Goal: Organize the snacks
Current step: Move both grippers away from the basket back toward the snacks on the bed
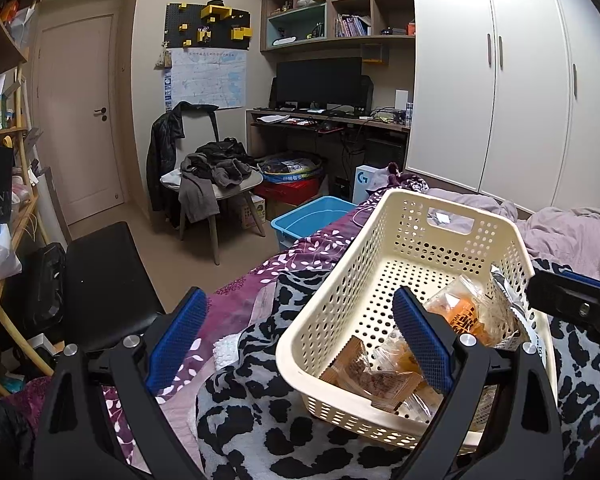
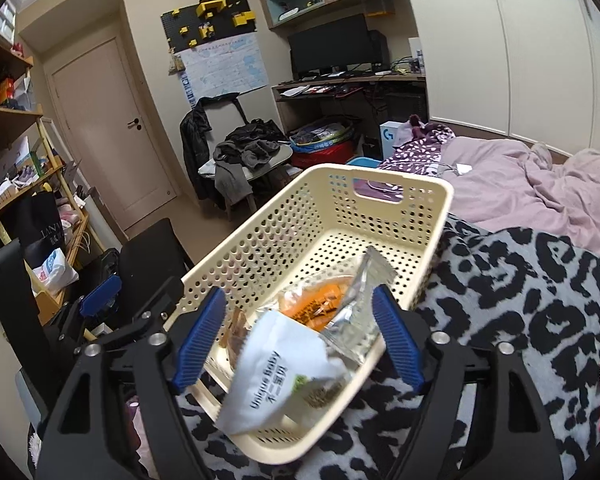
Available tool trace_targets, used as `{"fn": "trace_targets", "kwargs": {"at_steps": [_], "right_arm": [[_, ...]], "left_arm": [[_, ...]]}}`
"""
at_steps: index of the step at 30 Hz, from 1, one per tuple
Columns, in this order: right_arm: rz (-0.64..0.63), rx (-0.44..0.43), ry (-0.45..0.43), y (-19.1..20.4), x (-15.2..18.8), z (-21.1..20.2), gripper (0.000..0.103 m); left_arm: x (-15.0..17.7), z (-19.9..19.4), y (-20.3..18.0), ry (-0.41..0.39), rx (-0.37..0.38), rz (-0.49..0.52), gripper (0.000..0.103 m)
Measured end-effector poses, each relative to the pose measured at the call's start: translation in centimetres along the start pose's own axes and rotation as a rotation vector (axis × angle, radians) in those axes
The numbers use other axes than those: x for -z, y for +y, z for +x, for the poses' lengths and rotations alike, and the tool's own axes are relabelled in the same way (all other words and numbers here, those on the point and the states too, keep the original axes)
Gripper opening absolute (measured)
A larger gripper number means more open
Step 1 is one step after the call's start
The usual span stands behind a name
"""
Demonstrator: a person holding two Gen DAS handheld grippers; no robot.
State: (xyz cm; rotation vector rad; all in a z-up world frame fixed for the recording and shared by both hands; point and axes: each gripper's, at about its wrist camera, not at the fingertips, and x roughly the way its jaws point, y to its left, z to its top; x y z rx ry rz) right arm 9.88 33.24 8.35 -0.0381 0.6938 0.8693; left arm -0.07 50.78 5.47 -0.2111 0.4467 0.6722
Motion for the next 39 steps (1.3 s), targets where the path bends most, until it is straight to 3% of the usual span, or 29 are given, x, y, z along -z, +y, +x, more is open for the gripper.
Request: {"fn": "trace_targets", "kwargs": {"at_steps": [4,15,26,39], "right_arm": [[0.028,0.014,-0.013,-1.1,0.5,-0.8,0.081],[0.109,0.062,-0.033,-4.4,2.3,-3.2,0.086],[0.181,0.184,-0.096,-7.6,4.7,-6.4,0.092],[0.283,0.272,-0.127,-12.6,8.4,-11.4,0.092]], "left_arm": [[0.0,-0.1,-0.3,-0.006,-0.006,0.007,0.1],[0.0,-0.9,-1.4,-0.017,-0.002,0.041,0.1],[0.0,-2.6,-2.5,-0.03,0.029,0.061,0.1],[0.0,-5.2,-8.2,-0.054,0.104,0.155,0.1]]}}
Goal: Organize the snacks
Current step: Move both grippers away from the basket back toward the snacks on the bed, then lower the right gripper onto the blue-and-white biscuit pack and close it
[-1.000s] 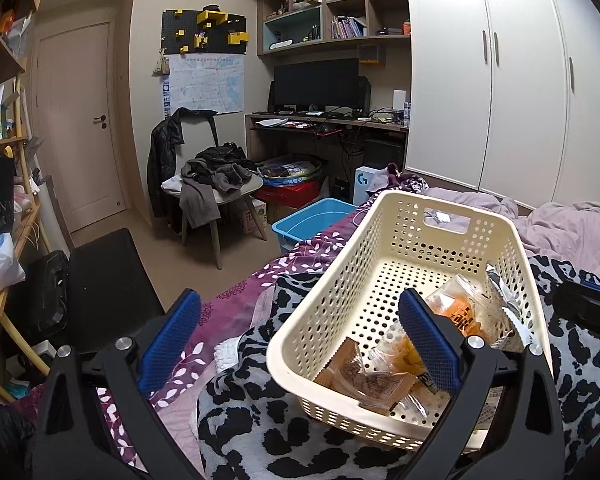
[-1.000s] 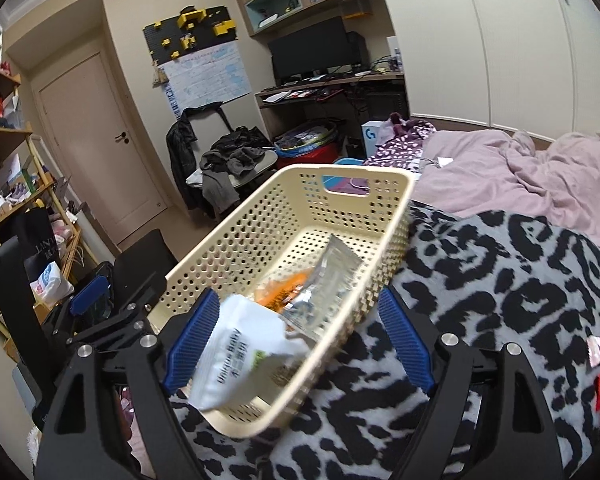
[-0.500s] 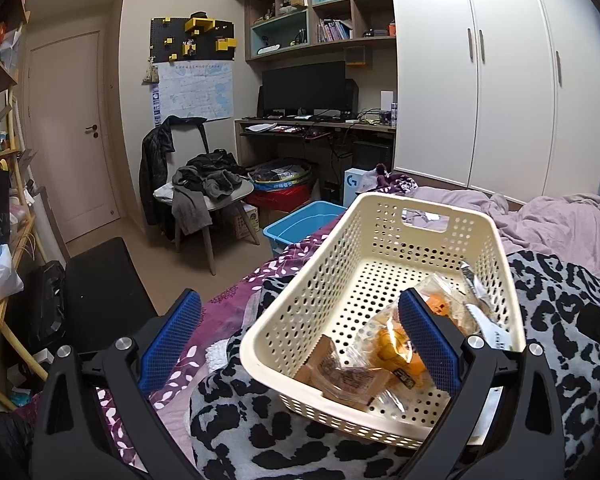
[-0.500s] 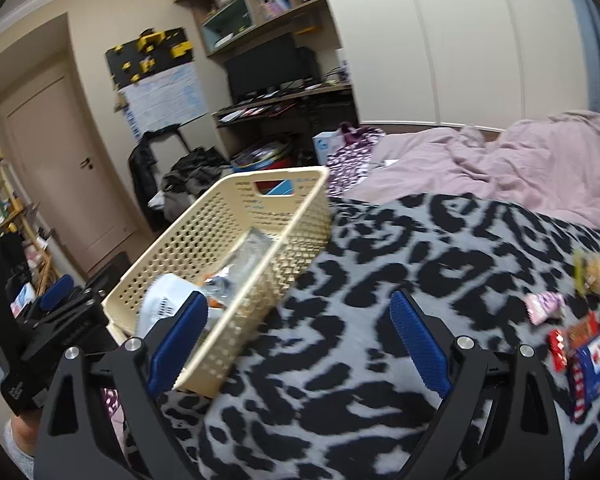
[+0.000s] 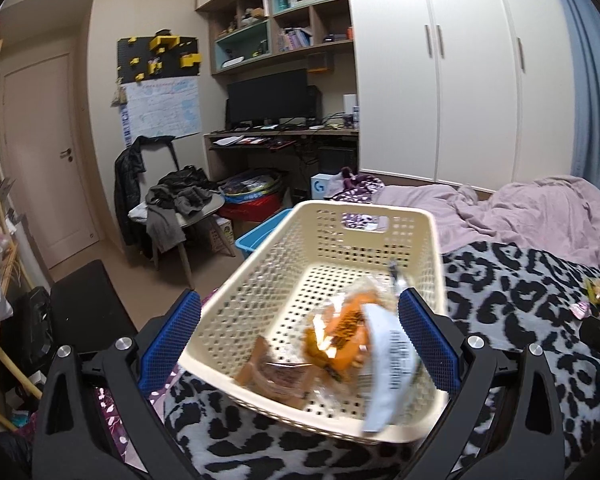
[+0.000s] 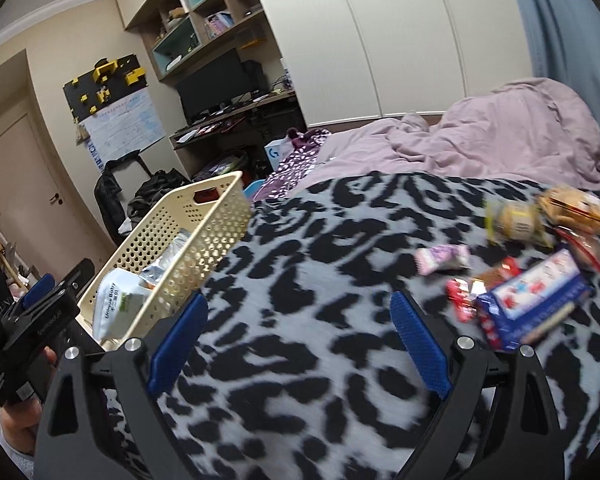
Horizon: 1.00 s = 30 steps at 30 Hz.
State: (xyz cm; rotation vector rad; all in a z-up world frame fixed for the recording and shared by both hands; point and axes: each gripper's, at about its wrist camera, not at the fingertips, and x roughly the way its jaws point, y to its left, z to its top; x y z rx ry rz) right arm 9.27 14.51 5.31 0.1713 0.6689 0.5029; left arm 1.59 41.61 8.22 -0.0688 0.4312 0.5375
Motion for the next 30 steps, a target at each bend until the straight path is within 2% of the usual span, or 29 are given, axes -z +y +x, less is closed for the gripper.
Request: {"fn": "trace_targets", "kwargs": {"at_steps": [4,9,14,20,24,27,30], "right_arm": [[0.011,0.043,-0.035,-2.5,0.5,-1.9,0.092],[0.074,0.039,-0.037,-5.5,0.6,-2.9,0.092],[0.1,0.108,-0.047,-7.5,0.9,-3.7,0.092],[0.121,0.244,-0.014,-9.7,1.3,-3.5,0.092],[0.112,0.28,0.045,-10.5,1.3,-2.6,0.092],[0.084,0.305,0.075,-10.3,0.9,-2.0,0.092],[0.04,0.383,0.107,-10.2,0.4,-1.5,0.092]], "left_arm": [[-0.2,-0.7,-2.4,-0.007,0.029,0.039,0.1],[0.1,-1.1,-5.2,0.008,0.096,0.064,0.1],[0.7,-1.3,-8.1,0.036,0.172,0.099,0.1],[1.8,-1.1,-10.8,0.062,0.232,0.126,0.1],[2.2,-0.9,-12.0,0.074,0.261,0.15,0.1],[2.5,-0.5,-12.7,0.083,0.279,0.162,0.1],[2.8,-0.3,-13.1,0.09,0.298,0.169,0.1]]}}
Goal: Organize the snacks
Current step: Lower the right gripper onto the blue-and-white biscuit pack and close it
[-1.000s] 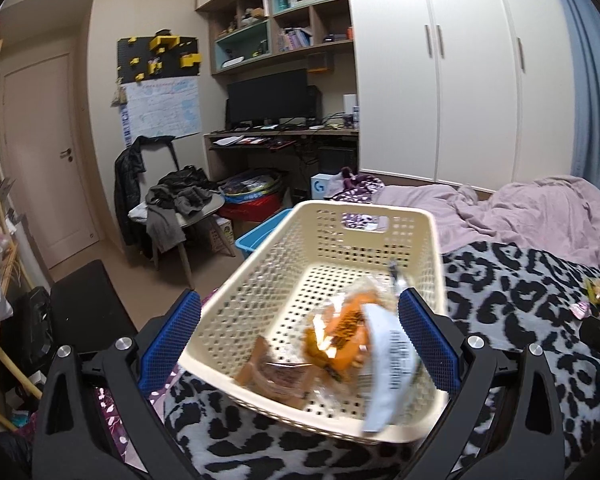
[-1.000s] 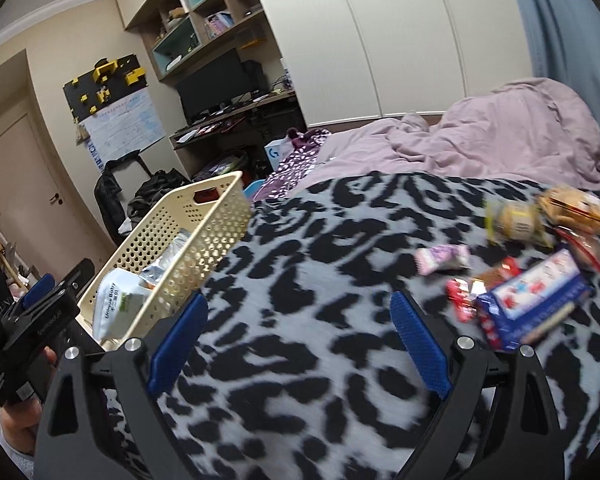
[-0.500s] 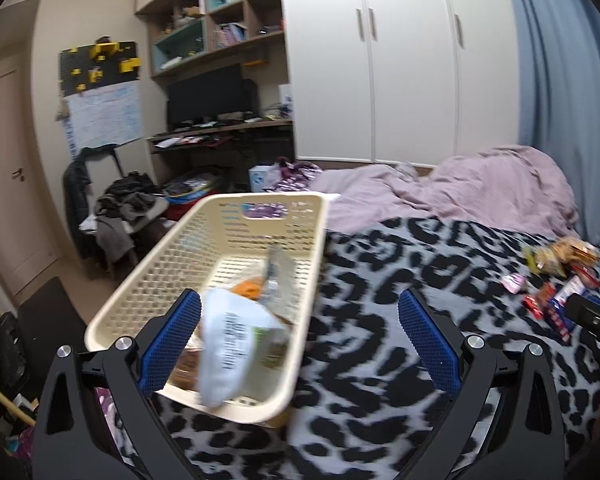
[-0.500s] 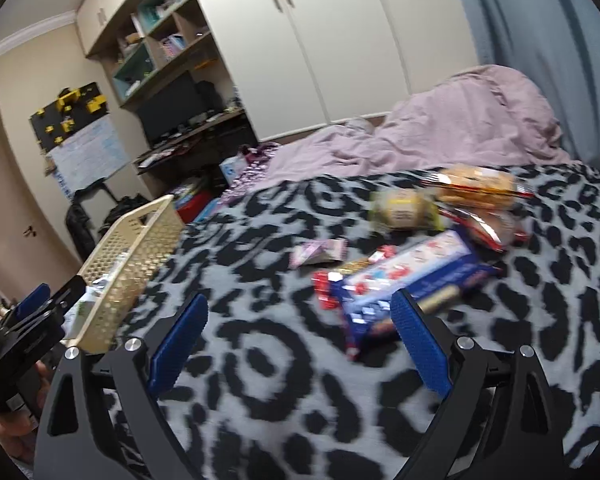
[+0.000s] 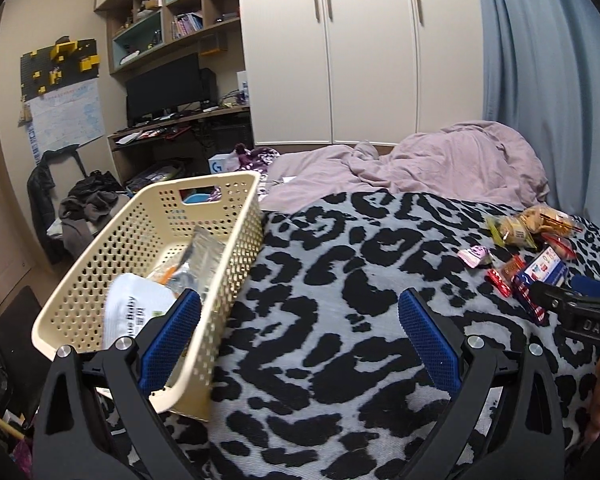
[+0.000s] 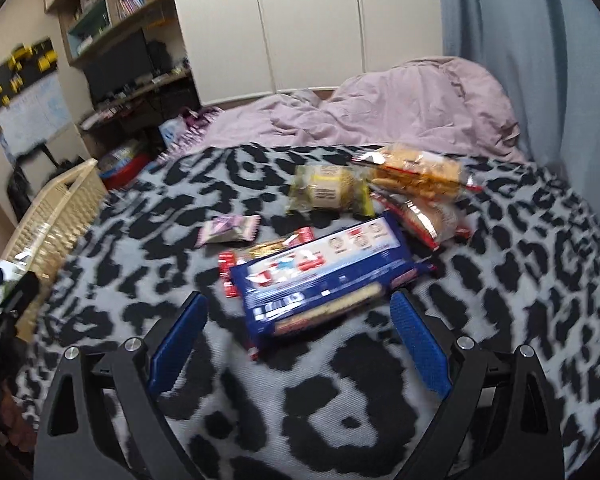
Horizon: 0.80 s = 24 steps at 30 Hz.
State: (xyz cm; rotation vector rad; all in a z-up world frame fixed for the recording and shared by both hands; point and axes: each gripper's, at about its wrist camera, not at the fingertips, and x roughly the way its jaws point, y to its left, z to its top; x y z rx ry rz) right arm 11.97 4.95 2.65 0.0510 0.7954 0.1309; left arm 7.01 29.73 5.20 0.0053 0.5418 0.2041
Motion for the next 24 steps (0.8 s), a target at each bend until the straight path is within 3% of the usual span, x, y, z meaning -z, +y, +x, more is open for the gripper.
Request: {"fn": "trace_targets", "kwargs": {"at_steps": [9,24], "right_arm": [[-0.019,0.032,0.099,-1.3,0.1,1.5,0.094],[0.047,0.129,0.09,-7.1,3.3,-1.9,0.096]], "left_arm": [[-0.1,1.2,-0.8,0.014,0.058,0.005,0.1],[-0.2,1.0,-0.1,0.007,0.074,-0.005,0.1]]}}
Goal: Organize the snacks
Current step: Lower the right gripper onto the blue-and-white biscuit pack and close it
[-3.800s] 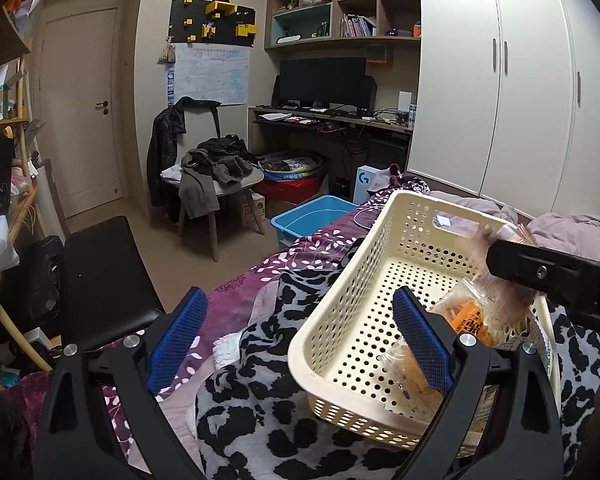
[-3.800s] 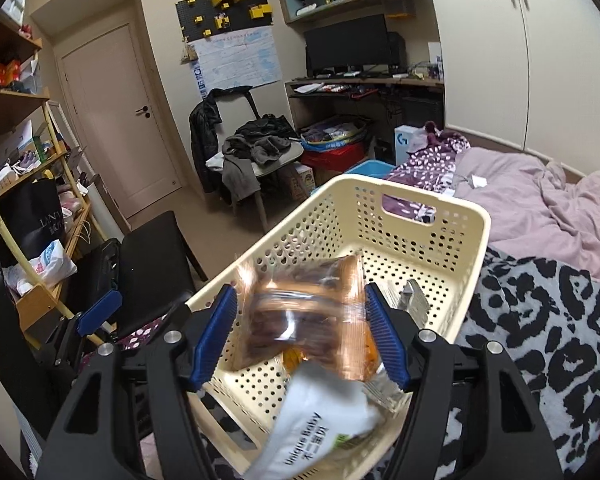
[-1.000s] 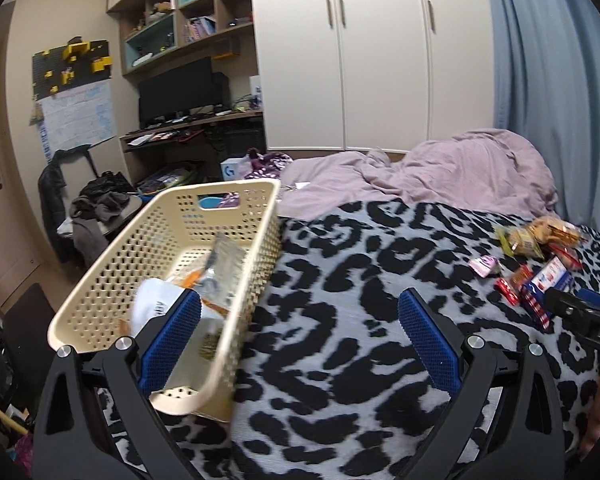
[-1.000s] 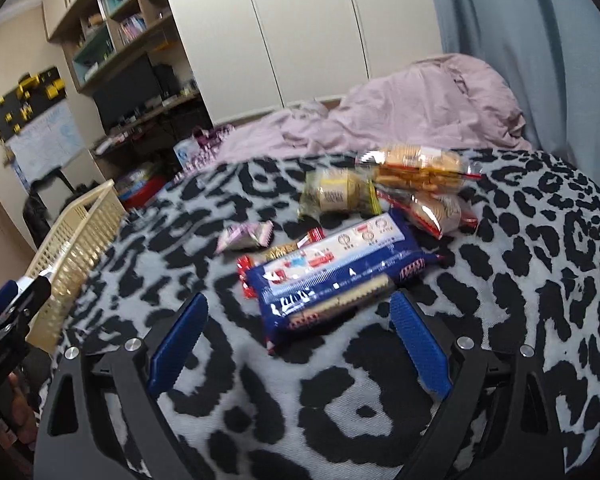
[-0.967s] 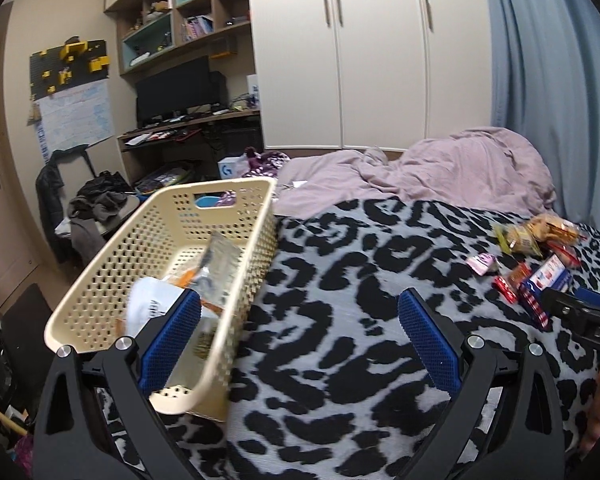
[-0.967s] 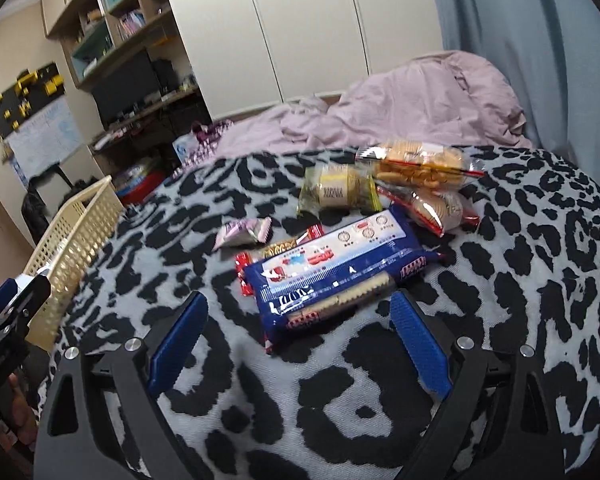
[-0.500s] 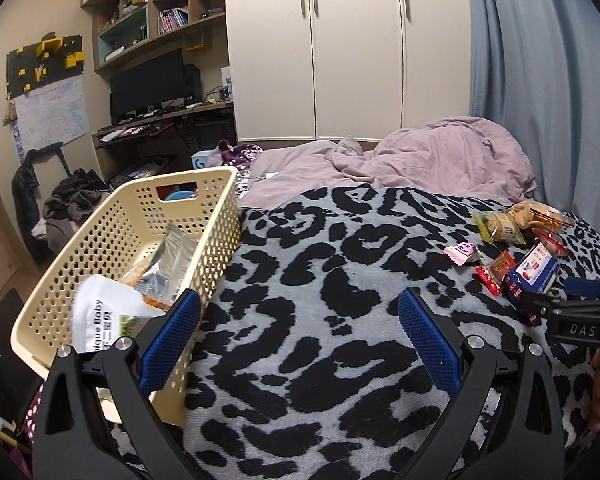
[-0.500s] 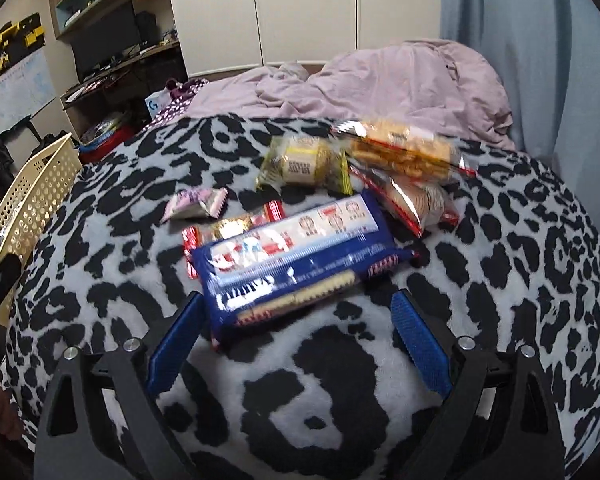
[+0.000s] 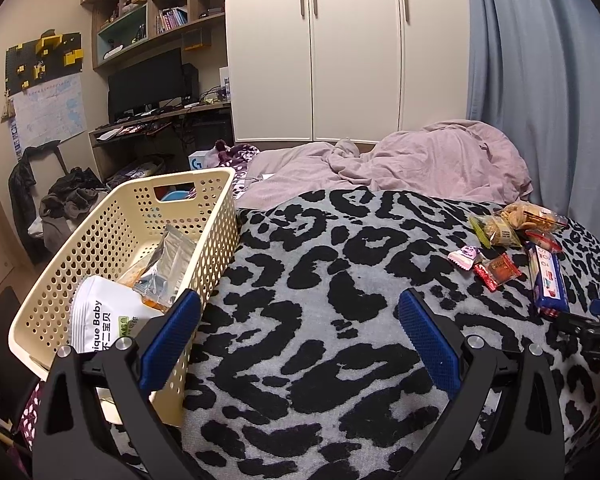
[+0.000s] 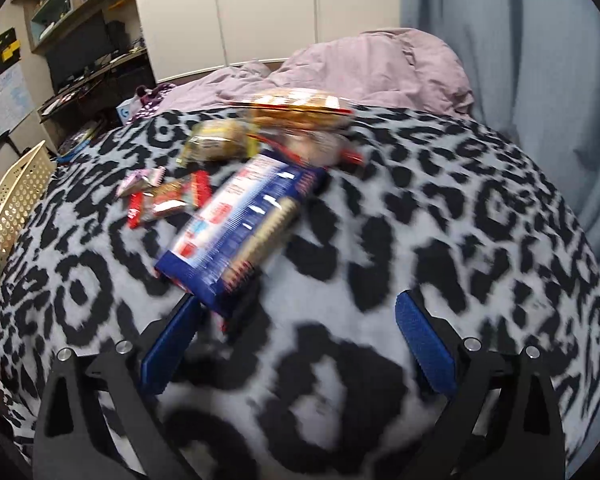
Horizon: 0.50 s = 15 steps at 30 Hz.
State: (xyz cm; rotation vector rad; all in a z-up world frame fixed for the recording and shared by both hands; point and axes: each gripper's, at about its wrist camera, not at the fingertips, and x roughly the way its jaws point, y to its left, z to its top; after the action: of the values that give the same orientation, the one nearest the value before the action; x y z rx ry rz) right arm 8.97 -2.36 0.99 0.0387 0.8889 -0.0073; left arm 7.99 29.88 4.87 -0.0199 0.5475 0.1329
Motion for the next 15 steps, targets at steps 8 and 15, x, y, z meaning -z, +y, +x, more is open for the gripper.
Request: {"fn": "trace_targets", "kwargs": {"at_steps": [8,15], "right_arm": [[0.061,-0.012,-0.04,-1.7,0.3,-1.7,0.097],[0.044,-0.077,-0.05,1.7,-2.4,-0.3,0.096]], "left_arm": [[0.1,0.4,-0.2,0.015,0.028,-0.004,0.1],[0.1,0.2,-0.6,0.004,0.043,0.009,0.1]]}}
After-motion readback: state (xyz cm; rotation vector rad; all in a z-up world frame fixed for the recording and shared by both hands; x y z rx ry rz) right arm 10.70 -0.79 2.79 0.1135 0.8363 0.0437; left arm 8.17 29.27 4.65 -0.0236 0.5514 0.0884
